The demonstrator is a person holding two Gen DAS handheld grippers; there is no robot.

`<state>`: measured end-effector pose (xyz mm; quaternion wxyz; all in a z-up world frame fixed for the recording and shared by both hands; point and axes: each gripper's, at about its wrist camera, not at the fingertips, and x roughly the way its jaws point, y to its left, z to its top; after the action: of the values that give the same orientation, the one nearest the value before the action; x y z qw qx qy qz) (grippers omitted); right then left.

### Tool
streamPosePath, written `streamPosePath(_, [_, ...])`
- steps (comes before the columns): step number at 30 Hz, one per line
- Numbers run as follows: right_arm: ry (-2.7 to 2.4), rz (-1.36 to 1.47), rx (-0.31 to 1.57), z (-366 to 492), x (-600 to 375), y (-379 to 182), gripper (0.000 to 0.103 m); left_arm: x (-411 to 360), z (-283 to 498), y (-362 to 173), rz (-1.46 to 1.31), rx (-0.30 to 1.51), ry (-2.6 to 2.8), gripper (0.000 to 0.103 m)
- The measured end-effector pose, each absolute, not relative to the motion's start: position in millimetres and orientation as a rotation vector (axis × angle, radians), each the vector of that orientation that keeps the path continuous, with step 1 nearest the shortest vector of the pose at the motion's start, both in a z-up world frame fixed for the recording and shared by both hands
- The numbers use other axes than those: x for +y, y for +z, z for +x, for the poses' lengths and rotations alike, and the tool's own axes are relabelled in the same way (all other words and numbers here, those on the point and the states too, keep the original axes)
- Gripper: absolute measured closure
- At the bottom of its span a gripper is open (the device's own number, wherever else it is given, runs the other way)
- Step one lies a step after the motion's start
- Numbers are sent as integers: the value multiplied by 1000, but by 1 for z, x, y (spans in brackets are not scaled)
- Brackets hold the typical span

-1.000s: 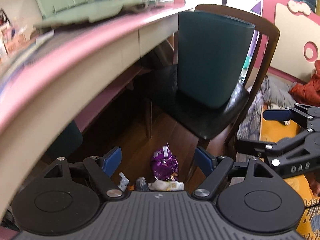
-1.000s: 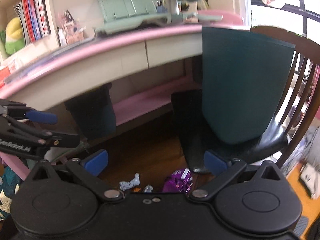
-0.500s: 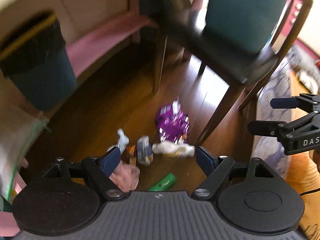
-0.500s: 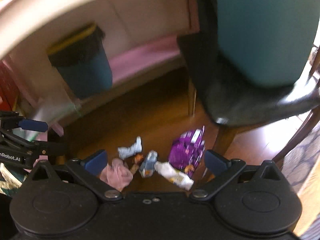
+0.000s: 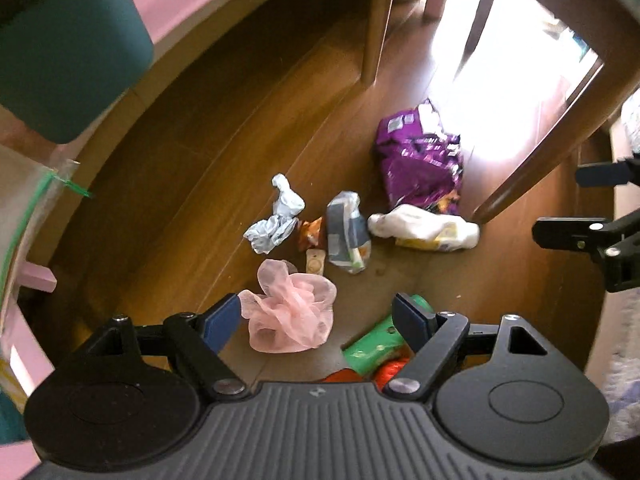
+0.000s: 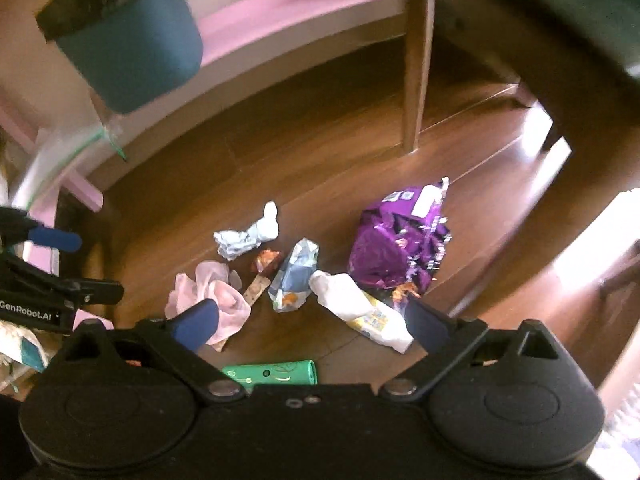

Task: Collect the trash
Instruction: 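Close the left tool on the pink mesh puff while the right tool grasps the white tissue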

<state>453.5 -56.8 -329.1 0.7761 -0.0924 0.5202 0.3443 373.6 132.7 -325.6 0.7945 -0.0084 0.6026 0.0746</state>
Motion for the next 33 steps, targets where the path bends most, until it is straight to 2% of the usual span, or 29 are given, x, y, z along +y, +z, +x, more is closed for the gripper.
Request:
streamPosePath(13, [835, -420, 1210, 485, 0, -453, 18, 179, 398, -465, -137, 1540, 196, 20])
streamPosePath(15, [825, -440, 1223, 492, 6, -470, 24, 185, 398, -484, -167, 1566, 214, 20])
streamPosePath(25, [827, -484, 1229, 517, 33, -520, 26, 202, 408, -547, -273, 1638, 254, 20])
streamPosePath(29, [812, -506, 1245, 520, 36, -534, 38, 202, 413, -561, -266, 1657, 270, 21])
streamPosePath(31, [803, -522, 1244, 520, 36, -539, 47, 202, 414, -567, -265, 1666, 277, 21])
streamPosePath(33, [795, -523, 1242, 520, 35, -542, 61, 200, 413, -572, -238, 1673, 284, 23])
